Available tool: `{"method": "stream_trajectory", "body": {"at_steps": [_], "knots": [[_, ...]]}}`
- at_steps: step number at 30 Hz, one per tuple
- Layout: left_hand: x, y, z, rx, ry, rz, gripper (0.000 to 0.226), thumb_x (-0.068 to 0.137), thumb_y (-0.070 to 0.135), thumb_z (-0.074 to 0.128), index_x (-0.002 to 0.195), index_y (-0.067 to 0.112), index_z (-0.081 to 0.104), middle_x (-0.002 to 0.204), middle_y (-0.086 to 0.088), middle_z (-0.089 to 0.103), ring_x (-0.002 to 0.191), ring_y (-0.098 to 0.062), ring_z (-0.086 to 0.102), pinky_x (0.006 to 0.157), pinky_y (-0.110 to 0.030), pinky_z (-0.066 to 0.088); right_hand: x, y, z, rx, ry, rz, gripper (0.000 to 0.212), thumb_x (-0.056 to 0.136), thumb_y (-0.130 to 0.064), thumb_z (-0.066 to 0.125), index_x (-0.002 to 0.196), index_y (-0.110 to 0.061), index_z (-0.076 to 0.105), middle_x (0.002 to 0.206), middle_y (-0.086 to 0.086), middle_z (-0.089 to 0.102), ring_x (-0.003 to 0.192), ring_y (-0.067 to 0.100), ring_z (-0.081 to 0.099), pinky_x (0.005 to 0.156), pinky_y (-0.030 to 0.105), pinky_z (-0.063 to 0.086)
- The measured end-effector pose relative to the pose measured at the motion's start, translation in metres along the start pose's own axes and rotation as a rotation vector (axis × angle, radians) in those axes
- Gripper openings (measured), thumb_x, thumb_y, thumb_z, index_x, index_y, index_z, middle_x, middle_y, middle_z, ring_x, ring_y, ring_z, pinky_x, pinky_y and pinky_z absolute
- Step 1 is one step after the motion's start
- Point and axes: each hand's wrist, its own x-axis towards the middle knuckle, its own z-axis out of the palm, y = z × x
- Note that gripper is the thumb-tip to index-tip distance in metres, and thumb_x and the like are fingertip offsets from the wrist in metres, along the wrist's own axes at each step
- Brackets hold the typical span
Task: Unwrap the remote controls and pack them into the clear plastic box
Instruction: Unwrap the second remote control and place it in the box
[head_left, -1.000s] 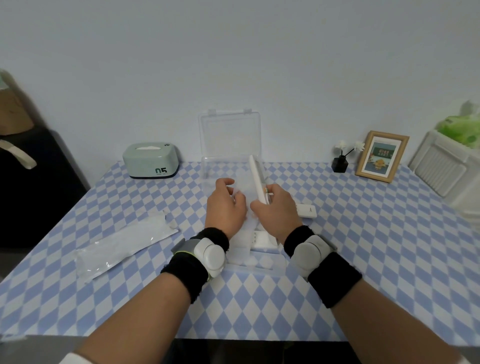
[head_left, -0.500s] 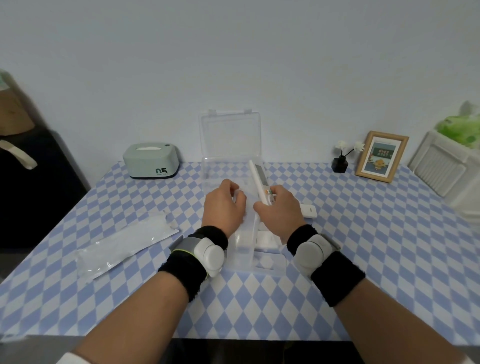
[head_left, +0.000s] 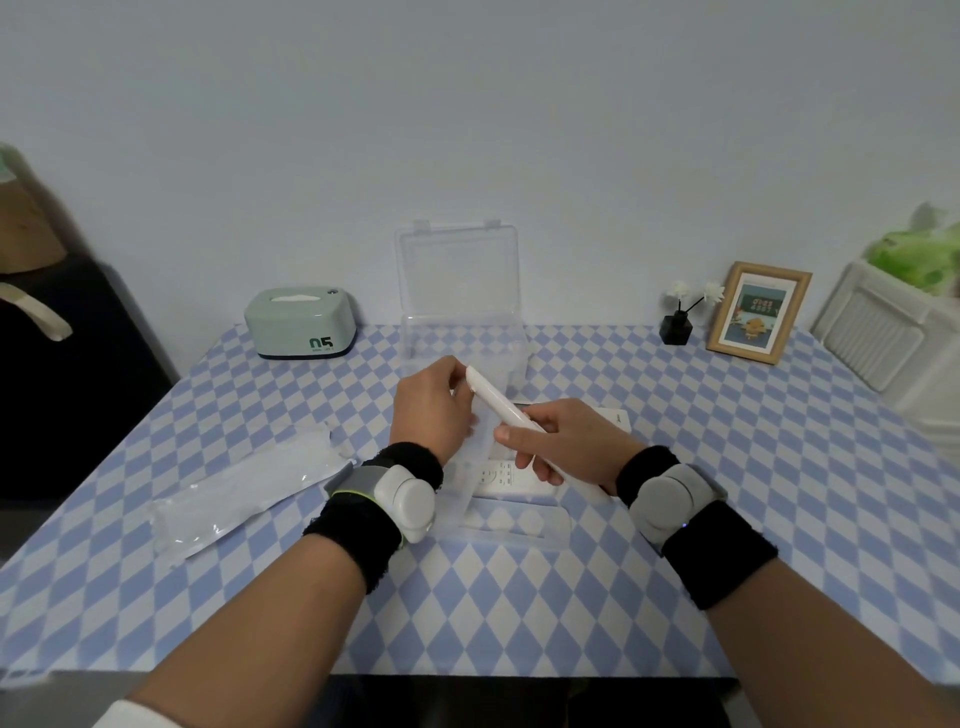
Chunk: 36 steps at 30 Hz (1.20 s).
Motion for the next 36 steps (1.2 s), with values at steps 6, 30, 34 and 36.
{"method": "stream_trajectory", "body": {"at_steps": [6, 30, 34, 36], "knots": [[0.0, -0.003, 0.001, -0.04, -0.036, 0.006, 0.019, 0.101, 0.012, 0.054, 0.106, 0.017, 0.072, 0.087, 0.002, 0.075, 0.06, -0.011, 0.075, 0.065, -0.04, 0.065, 0.004, 0.002, 0.001, -0.152, 0.073, 0.011, 0.043, 0.084, -0.052, 0.072, 0.091, -0.009, 0.069, 0.079, 0.011, 0.073, 0.054, 0.012, 0.062, 0.055, 0.028, 0.053], [-0.001, 0.0, -0.002, -0.144, -0.237, 0.044, 0.043, 0.108, 0.01, 0.045, 0.151, 0.012, 0.048, 0.131, -0.009, 0.064, 0.116, -0.023, 0.066, 0.092, -0.037, 0.062, 0.001, 0.001, -0.021, -0.161, -0.023, -0.027, 0.043, 0.073, -0.057, 0.079, 0.101, -0.025, 0.073, 0.061, 0.0, 0.063, 0.051, 0.01, 0.057, 0.057, 0.022, 0.048], [0.004, -0.001, -0.001, -0.161, -0.286, 0.015, 0.045, 0.108, 0.008, 0.042, 0.153, 0.01, 0.045, 0.145, -0.013, 0.057, 0.134, -0.028, 0.057, 0.106, -0.044, 0.054, 0.002, 0.001, -0.023, -0.125, -0.063, -0.013, 0.046, 0.07, -0.059, 0.079, 0.1, -0.025, 0.074, 0.076, 0.013, 0.072, 0.055, 0.016, 0.058, 0.059, 0.025, 0.05], [0.004, 0.0, -0.002, -0.238, -0.315, -0.033, 0.045, 0.109, 0.007, 0.041, 0.154, 0.011, 0.043, 0.148, -0.013, 0.055, 0.137, -0.026, 0.054, 0.108, -0.037, 0.053, 0.001, -0.001, -0.025, -0.089, -0.084, 0.002, 0.047, 0.07, -0.057, 0.079, 0.1, -0.021, 0.075, 0.077, 0.011, 0.072, 0.055, 0.017, 0.057, 0.058, 0.025, 0.05]]}}
